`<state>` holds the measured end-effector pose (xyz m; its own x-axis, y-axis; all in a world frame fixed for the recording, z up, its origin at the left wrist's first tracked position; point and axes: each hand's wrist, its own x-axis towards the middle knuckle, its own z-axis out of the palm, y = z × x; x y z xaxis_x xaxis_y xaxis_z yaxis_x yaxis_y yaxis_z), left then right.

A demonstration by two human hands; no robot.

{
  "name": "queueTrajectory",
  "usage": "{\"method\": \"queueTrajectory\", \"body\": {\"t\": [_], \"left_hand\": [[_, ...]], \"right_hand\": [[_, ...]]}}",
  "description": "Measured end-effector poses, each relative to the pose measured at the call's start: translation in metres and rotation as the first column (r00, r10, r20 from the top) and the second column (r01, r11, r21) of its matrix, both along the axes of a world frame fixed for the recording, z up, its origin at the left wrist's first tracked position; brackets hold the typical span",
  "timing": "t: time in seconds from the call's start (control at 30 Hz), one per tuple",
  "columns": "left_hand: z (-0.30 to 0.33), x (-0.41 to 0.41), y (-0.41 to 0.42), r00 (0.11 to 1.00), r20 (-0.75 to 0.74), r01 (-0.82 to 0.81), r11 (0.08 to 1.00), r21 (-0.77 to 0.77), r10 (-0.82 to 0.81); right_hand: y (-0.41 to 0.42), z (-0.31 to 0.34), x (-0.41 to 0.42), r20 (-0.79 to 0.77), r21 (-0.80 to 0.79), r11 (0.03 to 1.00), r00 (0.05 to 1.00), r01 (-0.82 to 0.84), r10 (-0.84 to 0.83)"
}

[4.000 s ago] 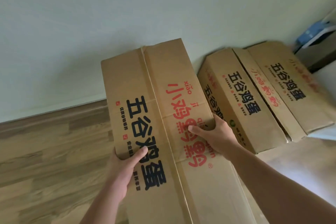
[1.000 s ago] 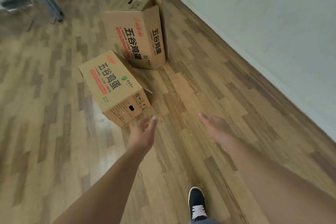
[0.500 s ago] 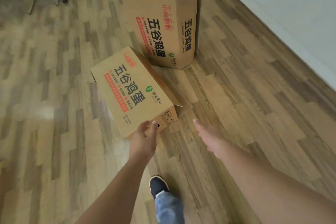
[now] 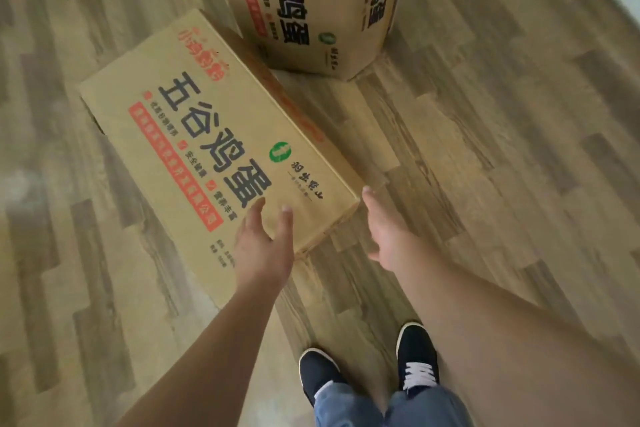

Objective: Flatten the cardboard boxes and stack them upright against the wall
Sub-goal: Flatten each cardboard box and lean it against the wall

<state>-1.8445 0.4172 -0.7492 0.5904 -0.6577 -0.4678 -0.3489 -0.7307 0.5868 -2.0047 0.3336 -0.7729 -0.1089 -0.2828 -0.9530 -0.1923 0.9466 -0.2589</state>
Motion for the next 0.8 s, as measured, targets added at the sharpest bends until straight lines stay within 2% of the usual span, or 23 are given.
{"method": "queueTrajectory", "body": {"t": [0.13,0.23,0.3,0.4,0.53,0.7,0.8], "left_hand": [[-0.05,0.011,-0.03,0.998,0.053,-0.016,0.999,-0.031,0.018],[-0.066,0.012,-0.047,0.998,0.053,-0.039,0.997,-0.061,0.042],[-0.072,0.011,-0.053,0.998,0.05,-0.046,0.997,-0.062,0.049],[-0.074,0.015,-0.05,0.996,0.05,-0.071,0.995,-0.069,0.075],[-0.056,0.022,-0.035,0.993,0.066,-0.091,0.99,-0.108,0.098],[-0.017,0.046,-0.024,0.958,0.045,-0.266,0.934,-0.237,0.285],[0.012,0.054,-0.019,0.935,0.057,-0.323,0.909,-0.264,0.349]], "right_hand": [[-0.033,-0.052,0.022,0.092,0.01,0.976,0.972,0.218,-0.218],[-0.049,-0.072,0.028,0.156,0.015,0.913,0.901,0.409,-0.406],[-0.055,-0.082,0.035,0.195,0.026,0.882,0.863,0.47,-0.465],[-0.054,-0.079,0.04,0.181,-0.023,0.889,0.877,0.457,-0.446],[-0.043,-0.055,0.042,0.134,-0.177,0.891,0.908,0.417,-0.398],[-0.031,0.025,0.068,0.116,-0.394,0.882,0.966,0.257,-0.23],[-0.016,0.076,0.078,0.072,-0.468,0.867,0.985,0.172,-0.156]]}}
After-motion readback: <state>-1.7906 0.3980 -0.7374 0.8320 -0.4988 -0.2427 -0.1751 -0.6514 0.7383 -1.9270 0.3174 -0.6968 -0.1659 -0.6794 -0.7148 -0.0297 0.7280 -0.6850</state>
